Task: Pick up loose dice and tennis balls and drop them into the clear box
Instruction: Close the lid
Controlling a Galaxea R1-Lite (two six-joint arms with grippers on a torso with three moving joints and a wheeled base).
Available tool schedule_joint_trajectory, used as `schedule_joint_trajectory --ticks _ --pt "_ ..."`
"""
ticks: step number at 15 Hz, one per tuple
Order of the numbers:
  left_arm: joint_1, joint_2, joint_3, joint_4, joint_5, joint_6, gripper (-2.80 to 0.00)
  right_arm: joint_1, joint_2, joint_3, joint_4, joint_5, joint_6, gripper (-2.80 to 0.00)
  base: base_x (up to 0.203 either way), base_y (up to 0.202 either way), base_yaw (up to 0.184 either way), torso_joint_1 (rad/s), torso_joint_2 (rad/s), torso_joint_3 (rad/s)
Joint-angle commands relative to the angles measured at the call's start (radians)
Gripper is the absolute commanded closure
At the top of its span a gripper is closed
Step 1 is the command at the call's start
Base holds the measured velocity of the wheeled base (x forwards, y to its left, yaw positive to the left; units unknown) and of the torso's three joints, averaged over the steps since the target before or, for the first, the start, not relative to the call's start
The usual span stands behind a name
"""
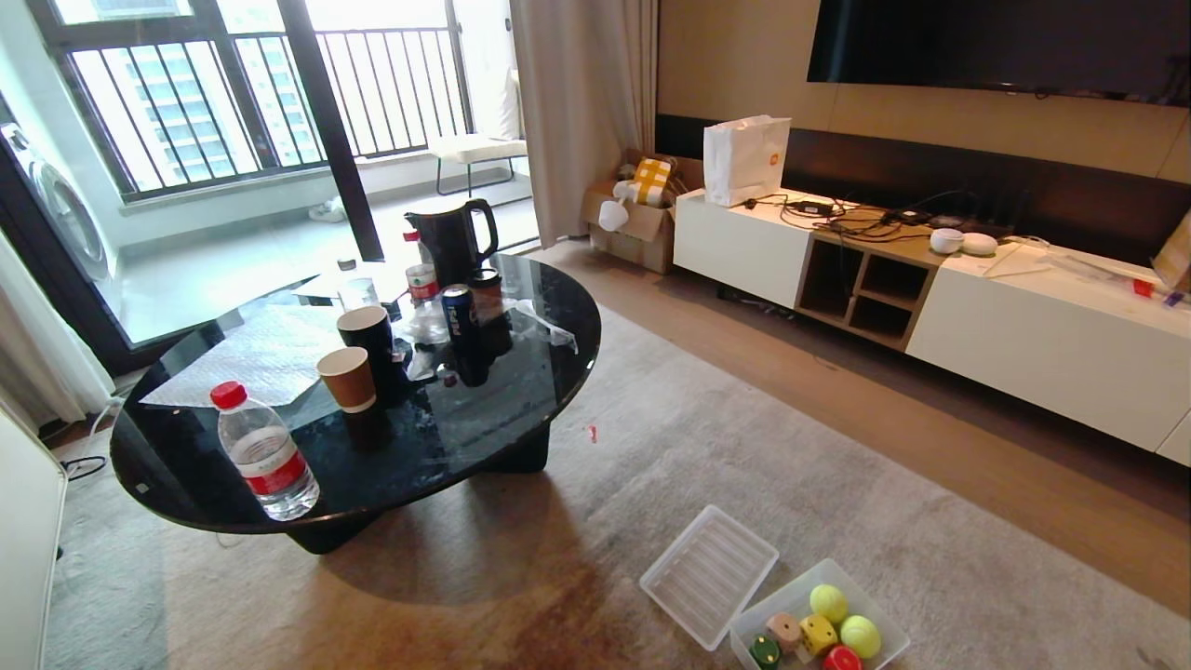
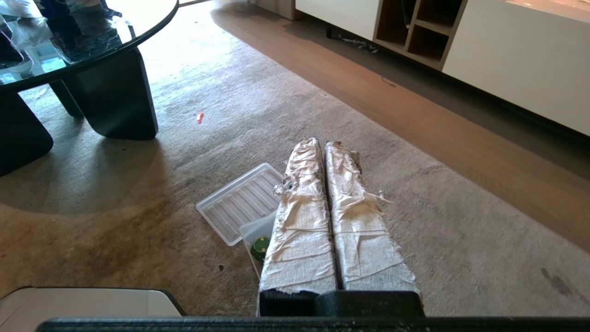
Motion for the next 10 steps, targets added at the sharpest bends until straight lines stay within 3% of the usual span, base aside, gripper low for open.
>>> schedule_joint_trajectory --ticks 1,10 --pt "0.000 0.000 0.000 0.000 0.000 0.000 0.00 0.000 0.000 0.000 0.000 0.000 -0.001 0.00 0.000 0.000 0.000 0.000 0.00 0.000" --pt "0.000 0.000 0.000 0.000 0.000 0.000 0.00 0.000 0.000 0.000 -0.001 0.000 -0.004 0.00 0.000 0.000 0.000 0.000 0.00 0.000"
